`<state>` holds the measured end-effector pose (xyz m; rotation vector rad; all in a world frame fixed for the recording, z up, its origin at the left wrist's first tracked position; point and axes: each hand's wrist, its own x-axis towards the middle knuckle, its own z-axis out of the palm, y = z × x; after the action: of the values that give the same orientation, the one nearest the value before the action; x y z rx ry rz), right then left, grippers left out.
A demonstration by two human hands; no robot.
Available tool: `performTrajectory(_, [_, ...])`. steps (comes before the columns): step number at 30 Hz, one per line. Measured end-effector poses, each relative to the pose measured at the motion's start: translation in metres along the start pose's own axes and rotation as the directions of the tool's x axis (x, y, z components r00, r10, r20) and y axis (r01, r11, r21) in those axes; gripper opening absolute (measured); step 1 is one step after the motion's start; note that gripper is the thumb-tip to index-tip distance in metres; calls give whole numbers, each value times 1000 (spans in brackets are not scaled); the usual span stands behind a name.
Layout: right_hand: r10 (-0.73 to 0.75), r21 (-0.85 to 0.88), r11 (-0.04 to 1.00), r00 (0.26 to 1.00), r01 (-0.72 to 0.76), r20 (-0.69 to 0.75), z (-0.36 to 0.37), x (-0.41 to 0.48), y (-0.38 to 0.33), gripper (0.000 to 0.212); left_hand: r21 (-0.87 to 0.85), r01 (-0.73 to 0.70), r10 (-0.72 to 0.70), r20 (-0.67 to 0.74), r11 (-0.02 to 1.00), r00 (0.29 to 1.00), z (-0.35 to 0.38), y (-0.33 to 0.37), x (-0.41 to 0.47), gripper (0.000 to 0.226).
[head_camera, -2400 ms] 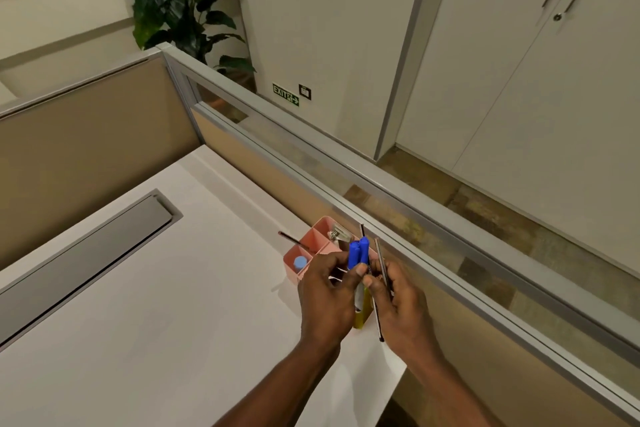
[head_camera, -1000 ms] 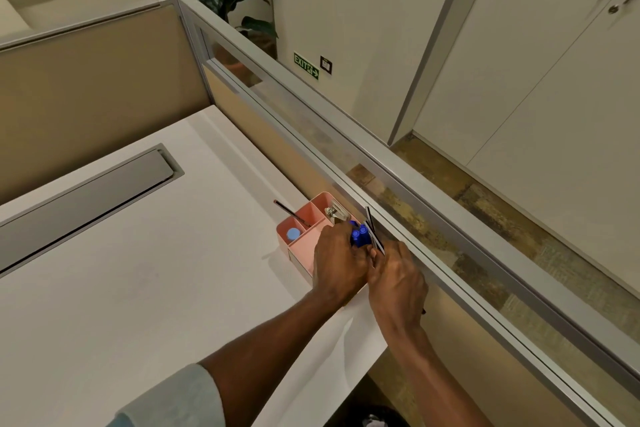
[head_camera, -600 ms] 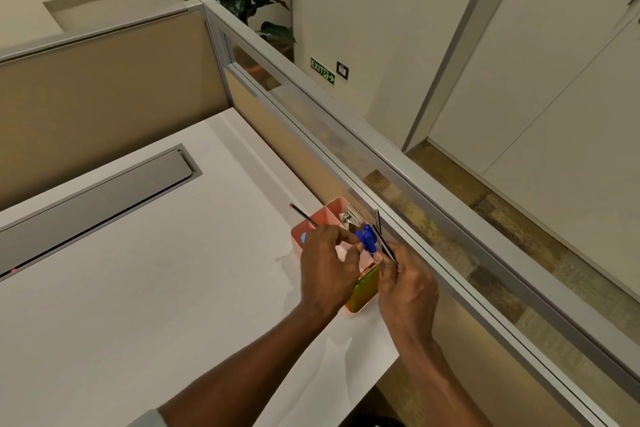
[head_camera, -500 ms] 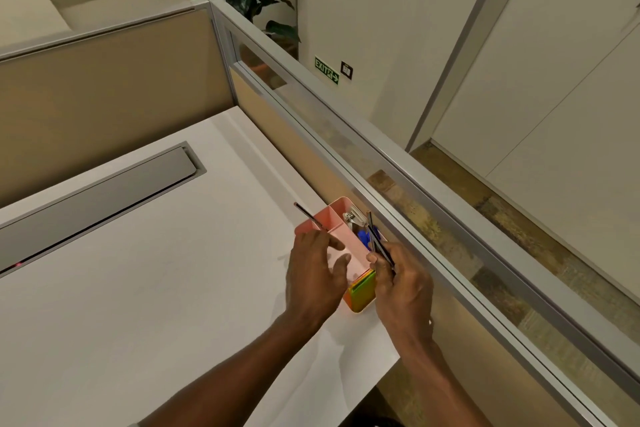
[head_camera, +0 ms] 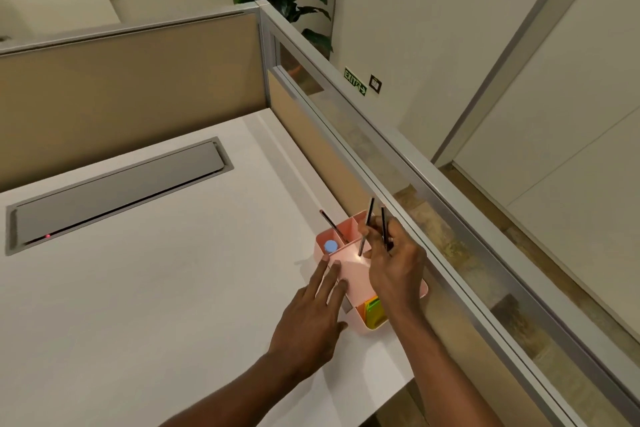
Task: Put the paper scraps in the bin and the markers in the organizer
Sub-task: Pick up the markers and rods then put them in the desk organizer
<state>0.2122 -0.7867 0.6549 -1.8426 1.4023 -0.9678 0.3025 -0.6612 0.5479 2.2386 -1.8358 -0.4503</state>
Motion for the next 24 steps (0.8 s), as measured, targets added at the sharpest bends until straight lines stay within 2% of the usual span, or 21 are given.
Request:
performTrajectory(4, [-50,22,999,999,49,16,21,24,-5,18,-4,-13,13,38,1000,999,10,-4,0,102])
performTrajectory(13, [-193,-239,949,978,205,72,39,42,16,20,-52,-12,15,50,999,999,20,-10,-1,111])
performTrajectory(17, [-65,-403,903,976,147,209,42,47,26,33,-68,-7,10,45,998,999,23,-10,-1,115])
performTrajectory(21, [22,-331,942,974,57,228,39,48,28,30,-75,-6,9,39,997,999,22,-8,-2,117])
performTrajectory(24, [105,-295,955,967,-33,233,36,50,19,51,-77,-19,22,49,997,999,21,-8,-3,116])
